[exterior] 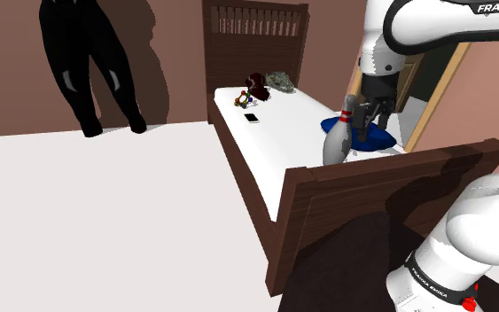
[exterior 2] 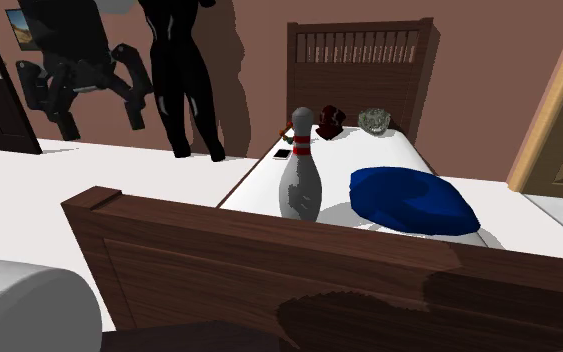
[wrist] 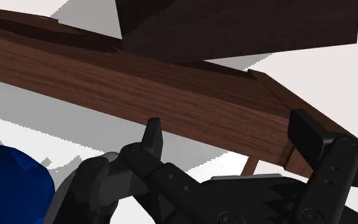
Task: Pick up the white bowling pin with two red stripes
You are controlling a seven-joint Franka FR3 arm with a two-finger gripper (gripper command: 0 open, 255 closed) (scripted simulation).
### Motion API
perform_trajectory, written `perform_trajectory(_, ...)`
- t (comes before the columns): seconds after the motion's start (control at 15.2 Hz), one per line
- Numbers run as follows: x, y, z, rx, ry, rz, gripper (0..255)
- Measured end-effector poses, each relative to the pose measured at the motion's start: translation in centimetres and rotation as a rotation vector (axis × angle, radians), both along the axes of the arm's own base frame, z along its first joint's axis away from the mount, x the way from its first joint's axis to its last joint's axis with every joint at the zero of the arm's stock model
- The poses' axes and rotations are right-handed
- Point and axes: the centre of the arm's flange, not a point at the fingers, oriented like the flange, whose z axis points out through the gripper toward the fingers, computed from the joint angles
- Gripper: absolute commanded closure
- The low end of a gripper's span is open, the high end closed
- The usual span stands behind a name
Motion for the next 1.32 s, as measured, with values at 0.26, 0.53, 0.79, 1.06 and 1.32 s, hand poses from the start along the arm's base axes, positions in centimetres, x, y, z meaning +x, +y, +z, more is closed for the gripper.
perform_trajectory(0.26, 1.4, -2.3, 0.1, 0.016, -0.004, -0.002, 0)
perform_trajectory(0.53, 4.4, -6.9, 0.6, 0.045, -0.013, -0.005, 0)
perform_trajectory(0.79, 7.4, -12.0, 0.7, 0.075, -0.022, -0.010, 0)
perform_trajectory(1.06, 10.4, -16.3, 0.7, 0.105, -0.030, -0.013, 0)
perform_trajectory(1.32, 13.7, -21.1, 0.7, 0.135, -0.040, -0.017, 0)
